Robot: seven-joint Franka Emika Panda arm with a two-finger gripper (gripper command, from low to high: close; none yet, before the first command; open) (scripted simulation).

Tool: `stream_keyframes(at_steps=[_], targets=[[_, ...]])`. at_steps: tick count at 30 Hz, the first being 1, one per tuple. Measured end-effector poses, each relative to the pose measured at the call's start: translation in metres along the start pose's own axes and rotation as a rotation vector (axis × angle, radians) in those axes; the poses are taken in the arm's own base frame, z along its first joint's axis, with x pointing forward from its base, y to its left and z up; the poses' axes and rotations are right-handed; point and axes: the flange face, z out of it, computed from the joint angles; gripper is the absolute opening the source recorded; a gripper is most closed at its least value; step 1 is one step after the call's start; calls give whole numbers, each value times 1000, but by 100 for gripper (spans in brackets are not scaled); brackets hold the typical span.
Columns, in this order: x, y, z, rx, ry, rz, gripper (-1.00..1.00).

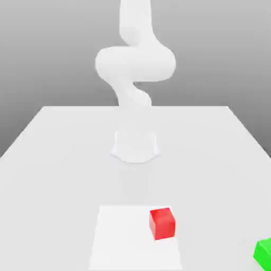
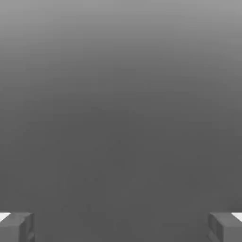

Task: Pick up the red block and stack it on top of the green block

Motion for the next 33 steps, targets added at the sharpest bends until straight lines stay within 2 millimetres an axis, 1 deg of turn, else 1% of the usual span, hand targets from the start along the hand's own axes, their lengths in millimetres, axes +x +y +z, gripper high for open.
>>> stream_keyframes(at_steps=[2,4,8,12,14,16,19,20,22,26,27,33], targets=[[-12,4,53,-45,-63,-19,0],[-28,11,99,-88,-120,-37,0],[-68,33,183,-174,-231,-75,0],[-119,65,253,-262,-338,-115,0],[-147,85,283,-306,-390,-136,0],[-176,108,308,-352,-442,-158,0],[-222,144,338,-421,-519,-195,0],[-234,154,346,-438,-537,-204,0],[-247,169,362,-451,-549,-207,0],[-268,190,393,-455,-554,-208,0],[-271,193,397,-455,-554,-208,-100],[-273,195,400,-456,-554,-208,-100]])
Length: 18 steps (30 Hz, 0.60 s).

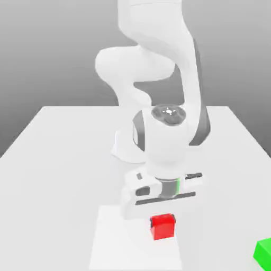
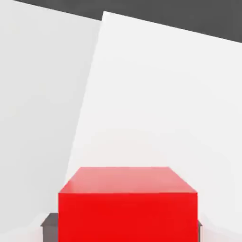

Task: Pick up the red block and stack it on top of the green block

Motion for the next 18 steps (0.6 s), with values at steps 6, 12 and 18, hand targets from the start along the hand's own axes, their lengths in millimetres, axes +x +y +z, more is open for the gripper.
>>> stream_keyframes(at_steps=[6,12,18], targets=[[1,-1,-49,-1,0,0,-100],[-3,-70,-75,-11,4,-149,-100],[-23,-166,-89,-12,3,-338,-100]])
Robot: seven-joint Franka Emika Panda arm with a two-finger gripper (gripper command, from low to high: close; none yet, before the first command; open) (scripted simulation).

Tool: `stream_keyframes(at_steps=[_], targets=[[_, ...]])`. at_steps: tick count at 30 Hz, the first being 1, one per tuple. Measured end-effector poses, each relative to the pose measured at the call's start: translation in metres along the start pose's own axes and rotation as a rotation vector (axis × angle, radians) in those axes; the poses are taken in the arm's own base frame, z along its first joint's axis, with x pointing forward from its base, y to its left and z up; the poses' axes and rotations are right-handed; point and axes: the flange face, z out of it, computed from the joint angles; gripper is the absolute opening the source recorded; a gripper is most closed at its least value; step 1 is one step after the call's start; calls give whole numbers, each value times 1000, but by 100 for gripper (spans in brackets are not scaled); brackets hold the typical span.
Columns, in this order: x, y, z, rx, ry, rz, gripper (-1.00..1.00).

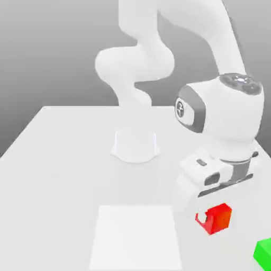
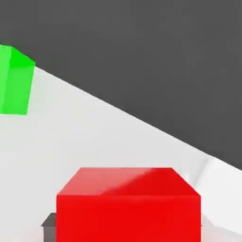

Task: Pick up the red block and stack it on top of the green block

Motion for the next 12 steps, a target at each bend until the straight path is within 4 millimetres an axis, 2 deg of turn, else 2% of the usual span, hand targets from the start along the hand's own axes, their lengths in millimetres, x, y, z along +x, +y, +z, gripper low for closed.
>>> stream_keyframes(at_steps=[4,6,8,9,12], targets=[[-5,-67,-13,11,-1,-121,-100],[-6,-81,5,13,-1,-142,-100],[-6,-84,34,14,-1,-148,-100],[-7,-85,44,14,-1,-149,100],[-7,-85,44,14,-1,-149,100]])
